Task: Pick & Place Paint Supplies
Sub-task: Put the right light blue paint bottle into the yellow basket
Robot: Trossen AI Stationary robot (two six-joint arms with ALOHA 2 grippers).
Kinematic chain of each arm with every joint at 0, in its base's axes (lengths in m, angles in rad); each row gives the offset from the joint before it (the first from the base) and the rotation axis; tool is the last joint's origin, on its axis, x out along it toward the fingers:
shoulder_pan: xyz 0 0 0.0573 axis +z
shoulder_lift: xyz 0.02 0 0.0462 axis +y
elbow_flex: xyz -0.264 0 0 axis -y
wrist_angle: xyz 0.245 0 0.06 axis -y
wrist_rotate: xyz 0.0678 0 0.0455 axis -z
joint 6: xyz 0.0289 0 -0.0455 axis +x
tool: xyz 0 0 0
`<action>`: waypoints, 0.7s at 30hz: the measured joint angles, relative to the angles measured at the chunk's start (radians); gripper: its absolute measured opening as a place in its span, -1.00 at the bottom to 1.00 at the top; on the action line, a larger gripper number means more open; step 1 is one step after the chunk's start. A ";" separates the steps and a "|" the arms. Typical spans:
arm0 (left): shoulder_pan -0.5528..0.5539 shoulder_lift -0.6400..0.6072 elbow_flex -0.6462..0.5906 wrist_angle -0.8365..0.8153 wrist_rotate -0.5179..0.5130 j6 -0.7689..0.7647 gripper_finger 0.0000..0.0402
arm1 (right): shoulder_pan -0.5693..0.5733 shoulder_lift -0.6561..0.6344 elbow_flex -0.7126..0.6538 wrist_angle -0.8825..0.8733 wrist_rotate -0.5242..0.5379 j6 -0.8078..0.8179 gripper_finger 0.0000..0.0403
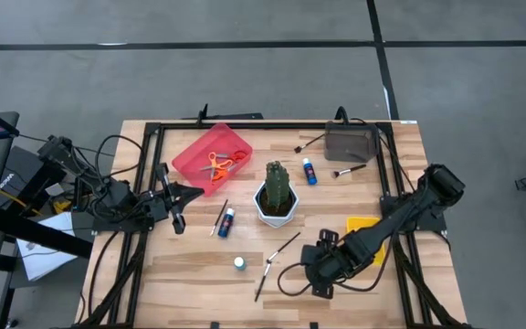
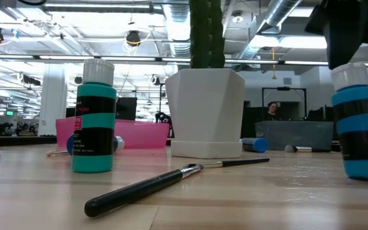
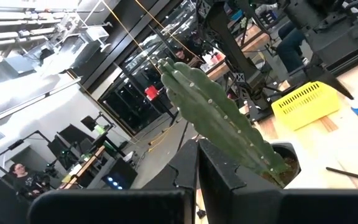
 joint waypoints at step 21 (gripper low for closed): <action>0.000 0.000 0.000 0.000 -0.005 -0.003 -0.97 | 0.029 0.000 0.026 0.008 -0.003 0.039 0.18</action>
